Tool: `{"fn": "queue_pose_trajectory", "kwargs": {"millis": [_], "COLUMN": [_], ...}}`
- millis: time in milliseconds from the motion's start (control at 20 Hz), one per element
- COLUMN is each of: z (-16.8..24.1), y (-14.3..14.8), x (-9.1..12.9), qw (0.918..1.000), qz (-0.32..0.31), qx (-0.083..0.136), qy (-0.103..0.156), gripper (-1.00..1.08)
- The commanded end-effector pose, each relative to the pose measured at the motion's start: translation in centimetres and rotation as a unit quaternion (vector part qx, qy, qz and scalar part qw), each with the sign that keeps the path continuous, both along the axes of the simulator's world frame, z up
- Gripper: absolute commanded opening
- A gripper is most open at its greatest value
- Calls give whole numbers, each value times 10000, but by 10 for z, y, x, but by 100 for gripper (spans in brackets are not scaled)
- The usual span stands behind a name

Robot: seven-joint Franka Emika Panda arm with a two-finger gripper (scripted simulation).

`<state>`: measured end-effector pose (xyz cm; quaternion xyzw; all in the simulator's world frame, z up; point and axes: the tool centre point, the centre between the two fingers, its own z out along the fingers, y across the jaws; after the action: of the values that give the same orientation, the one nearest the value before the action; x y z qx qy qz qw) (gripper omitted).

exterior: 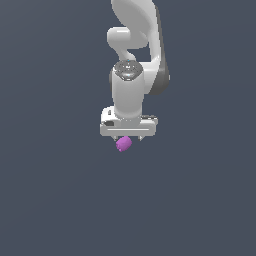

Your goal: Pick up the object and move it to a goal position.

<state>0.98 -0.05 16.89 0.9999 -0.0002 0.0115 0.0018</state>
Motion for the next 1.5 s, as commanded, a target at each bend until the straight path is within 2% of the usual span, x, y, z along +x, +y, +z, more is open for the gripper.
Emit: {"fn": "queue_pose_trajectory", "kwargs": {"millis": [0,750,1150,1450], "z": [0,11,-1,-16], "y": [0,6,4,0], "x": [0,6,-1,-10], "qw": [10000,9999,9989,9934], "qz": [0,76,-445,-1140], "qx": [0,83,103,119], "qy": [0,-84,-53,-14], "gripper": [100,100,100,100]}}
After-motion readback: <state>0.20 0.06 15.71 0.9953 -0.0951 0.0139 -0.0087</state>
